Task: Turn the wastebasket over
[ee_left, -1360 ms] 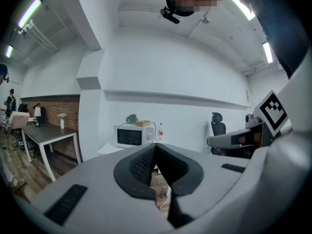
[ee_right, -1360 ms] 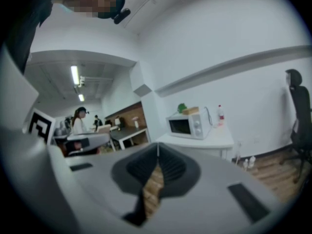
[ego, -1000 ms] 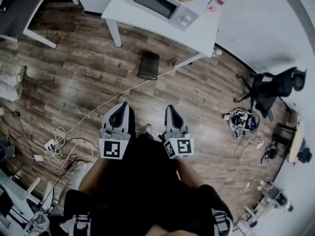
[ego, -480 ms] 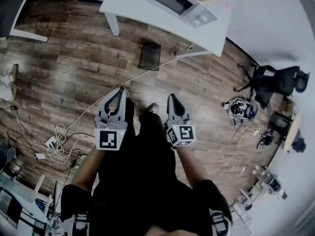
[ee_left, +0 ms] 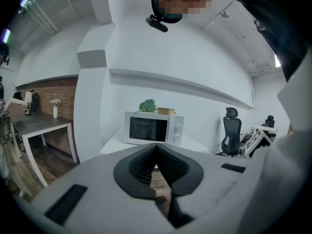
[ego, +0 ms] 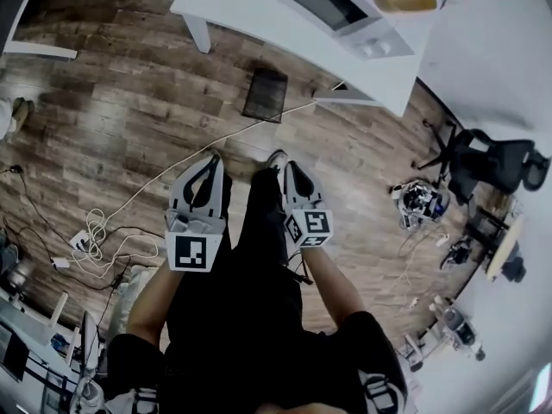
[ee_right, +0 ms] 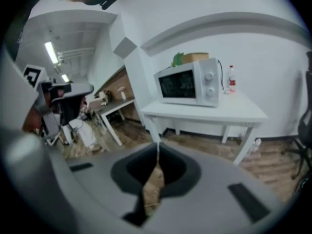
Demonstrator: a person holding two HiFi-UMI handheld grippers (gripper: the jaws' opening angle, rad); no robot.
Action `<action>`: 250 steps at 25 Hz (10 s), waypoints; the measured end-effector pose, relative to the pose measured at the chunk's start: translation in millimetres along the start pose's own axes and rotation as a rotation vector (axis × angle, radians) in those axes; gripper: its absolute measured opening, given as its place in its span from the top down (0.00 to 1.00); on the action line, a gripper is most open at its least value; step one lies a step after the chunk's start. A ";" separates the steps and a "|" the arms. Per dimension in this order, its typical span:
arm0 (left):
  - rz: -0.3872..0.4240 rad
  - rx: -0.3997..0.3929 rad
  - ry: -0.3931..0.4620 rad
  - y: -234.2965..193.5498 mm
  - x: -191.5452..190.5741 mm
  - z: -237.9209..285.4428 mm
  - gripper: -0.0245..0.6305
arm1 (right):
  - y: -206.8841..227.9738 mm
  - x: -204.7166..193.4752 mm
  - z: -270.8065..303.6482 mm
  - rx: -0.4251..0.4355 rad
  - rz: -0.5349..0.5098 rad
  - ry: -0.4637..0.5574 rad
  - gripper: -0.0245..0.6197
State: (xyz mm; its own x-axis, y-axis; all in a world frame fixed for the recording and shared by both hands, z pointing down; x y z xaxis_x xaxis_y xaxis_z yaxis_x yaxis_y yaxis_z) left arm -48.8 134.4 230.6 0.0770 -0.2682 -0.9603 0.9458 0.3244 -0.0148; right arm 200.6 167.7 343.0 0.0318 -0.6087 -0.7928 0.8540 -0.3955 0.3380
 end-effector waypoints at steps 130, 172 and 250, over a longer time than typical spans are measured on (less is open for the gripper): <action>-0.395 0.152 -0.841 -43.5 -447.6 136.4 0.55 | 172.1 -207.4 263.2 0.289 0.470 -0.804 0.87; -0.739 0.282 -0.966 -104.8 -621.9 208.5 0.83 | 200.1 -310.7 421.4 0.085 0.342 -0.660 0.88; -0.249 0.369 0.037 27.2 63.7 -76.8 0.91 | -91.9 147.3 -21.0 0.499 -0.173 0.025 0.91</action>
State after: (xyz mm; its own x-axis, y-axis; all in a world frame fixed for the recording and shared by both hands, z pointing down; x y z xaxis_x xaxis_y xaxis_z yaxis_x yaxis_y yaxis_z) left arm -42.4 195.8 147.6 -0.1719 -0.2627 -0.9494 0.9839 -0.0936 -0.1523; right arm 137.7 128.8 184.5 -0.0705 -0.4916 -0.8680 0.4974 -0.7716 0.3966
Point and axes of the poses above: the fingertips, and each gripper's own axes: z forward along the fingers, y to its right, x out of its top, the point moved 9 cm from there along -z, backward along the fingers, and after that the axes turned 10 degrees about x, right-handed, at the moved point
